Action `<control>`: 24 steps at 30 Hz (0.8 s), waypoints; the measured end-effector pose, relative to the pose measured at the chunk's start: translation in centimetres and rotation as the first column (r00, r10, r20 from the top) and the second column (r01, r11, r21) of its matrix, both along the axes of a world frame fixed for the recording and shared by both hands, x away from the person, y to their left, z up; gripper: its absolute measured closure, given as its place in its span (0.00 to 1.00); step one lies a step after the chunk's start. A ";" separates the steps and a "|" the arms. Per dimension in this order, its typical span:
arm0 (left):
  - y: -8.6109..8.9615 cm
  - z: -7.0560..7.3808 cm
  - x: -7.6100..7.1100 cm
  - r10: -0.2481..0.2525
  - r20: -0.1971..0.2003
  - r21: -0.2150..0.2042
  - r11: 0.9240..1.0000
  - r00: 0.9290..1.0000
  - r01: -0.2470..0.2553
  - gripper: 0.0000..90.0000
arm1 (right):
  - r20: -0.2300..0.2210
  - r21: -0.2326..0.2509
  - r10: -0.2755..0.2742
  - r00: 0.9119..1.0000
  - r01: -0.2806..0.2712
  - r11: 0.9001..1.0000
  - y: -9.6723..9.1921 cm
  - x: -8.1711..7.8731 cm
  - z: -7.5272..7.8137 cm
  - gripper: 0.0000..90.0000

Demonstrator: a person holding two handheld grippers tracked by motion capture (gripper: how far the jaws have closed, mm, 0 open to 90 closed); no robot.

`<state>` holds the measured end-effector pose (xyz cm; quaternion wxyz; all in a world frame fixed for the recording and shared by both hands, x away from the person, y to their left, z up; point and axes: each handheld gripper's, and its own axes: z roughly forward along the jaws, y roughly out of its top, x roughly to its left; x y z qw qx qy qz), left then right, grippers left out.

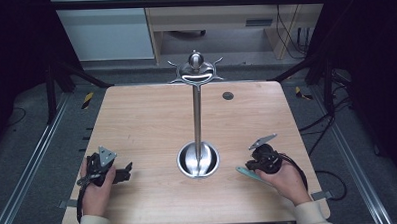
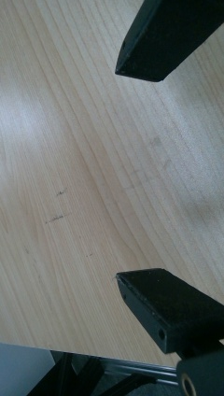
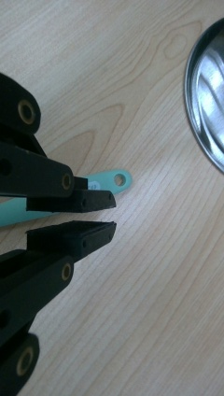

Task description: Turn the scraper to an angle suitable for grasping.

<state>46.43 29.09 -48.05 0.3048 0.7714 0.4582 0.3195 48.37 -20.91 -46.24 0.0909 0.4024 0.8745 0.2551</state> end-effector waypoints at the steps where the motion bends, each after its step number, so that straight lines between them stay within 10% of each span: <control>1: 0.0 0.0 0.0 -0.001 0.001 -0.001 1.000 1.000 0.001 0.03 | -0.001 -0.007 0.009 1.000 -0.009 1.000 0.1 0.0 0.3 0.92; 8: 0.0 0.2 0.0 0.007 0.013 0.000 1.000 1.000 -0.007 0.03 | -0.010 -0.084 0.066 0.998 -0.066 0.994 0.8 0.4 1.7 0.85; 16: 0.4 0.1 0.1 0.021 0.005 -0.004 1.000 1.000 -0.021 0.03 | -0.122 -0.226 0.159 0.980 -0.183 0.957 2.2 1.2 2.1 0.75; 24: 0.5 0.1 0.1 0.031 0.008 -0.003 1.000 0.999 -0.031 0.03 | -0.173 -0.255 0.167 0.971 -0.208 0.944 2.5 1.3 1.1 0.72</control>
